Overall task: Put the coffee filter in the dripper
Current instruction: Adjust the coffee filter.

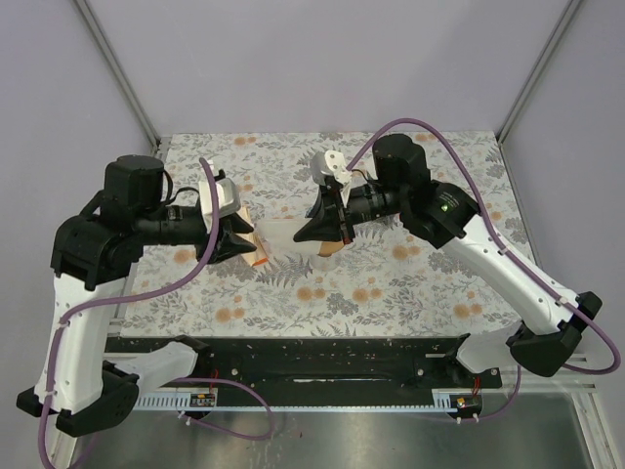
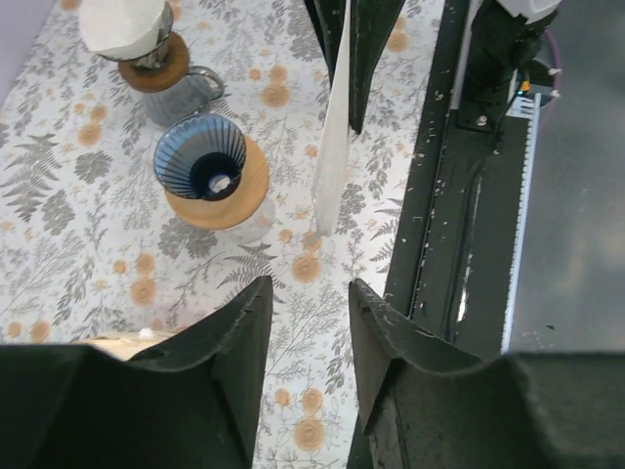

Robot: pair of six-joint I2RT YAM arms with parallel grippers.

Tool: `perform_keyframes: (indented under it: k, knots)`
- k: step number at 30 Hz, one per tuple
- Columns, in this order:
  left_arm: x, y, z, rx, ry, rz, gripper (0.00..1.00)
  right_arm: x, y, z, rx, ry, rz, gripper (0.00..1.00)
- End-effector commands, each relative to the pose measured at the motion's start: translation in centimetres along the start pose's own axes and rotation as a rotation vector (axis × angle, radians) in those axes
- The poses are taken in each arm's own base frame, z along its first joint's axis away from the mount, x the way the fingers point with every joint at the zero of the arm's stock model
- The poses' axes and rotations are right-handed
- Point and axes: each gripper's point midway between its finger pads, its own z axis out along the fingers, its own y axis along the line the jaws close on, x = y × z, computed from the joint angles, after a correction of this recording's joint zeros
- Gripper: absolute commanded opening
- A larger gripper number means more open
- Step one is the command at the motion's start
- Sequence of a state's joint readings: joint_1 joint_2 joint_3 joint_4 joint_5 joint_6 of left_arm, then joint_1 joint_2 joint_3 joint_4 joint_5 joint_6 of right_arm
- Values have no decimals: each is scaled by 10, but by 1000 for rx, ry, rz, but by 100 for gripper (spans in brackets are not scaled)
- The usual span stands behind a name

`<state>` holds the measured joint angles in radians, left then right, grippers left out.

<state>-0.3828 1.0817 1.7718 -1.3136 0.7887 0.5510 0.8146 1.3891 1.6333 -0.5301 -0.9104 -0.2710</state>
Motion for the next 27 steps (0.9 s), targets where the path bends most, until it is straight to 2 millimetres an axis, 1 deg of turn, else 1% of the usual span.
perform_keyframes:
  k: [1,2,4,6,8,9,10,13,15,17,18,20,21,23,25,27]
  knots:
    - [-16,-15,4,106,-81,8,37,-12,3,-2,-23,-37,-24,0]
    - [-18,-15,4,110,-89,4,35,-12,4,-1,-29,-38,-22,0]
    - [-21,-13,7,114,-101,-17,22,-13,4,-1,-36,-42,-23,0]
    - [-22,-18,9,154,-118,-14,22,-12,4,0,-37,-45,-26,0]
    - [-21,-25,10,201,-128,-13,31,-13,4,-1,-34,-47,-29,0]
    - [-20,-26,11,206,-129,-12,36,-13,4,-1,-31,-44,-28,0]
    - [-18,-24,11,198,-122,-5,38,-13,5,-1,-32,-45,-30,0]
    - [-14,-19,12,171,-103,18,38,-14,6,-2,-38,-46,-34,0]
    - [-18,-19,12,175,-118,17,33,-13,6,-2,-42,-45,-33,0]
    - [-22,-15,13,159,-127,3,33,-12,6,-1,-39,-41,-31,0]
    - [-22,-13,12,145,-124,12,35,-12,6,-1,-41,-40,-33,0]
    - [-18,-5,11,97,-96,51,45,-10,6,-3,-35,-32,-34,0]
    - [-15,0,11,76,-79,73,47,-11,7,-3,-36,-33,-38,0]
    - [-11,6,10,45,-60,80,49,-12,8,-4,-36,-35,-44,0]
    - [-18,-1,11,89,-96,73,51,-12,8,-4,-39,-35,-44,0]
    - [-25,-1,12,89,-123,35,53,-11,8,-4,-41,-33,-42,0]
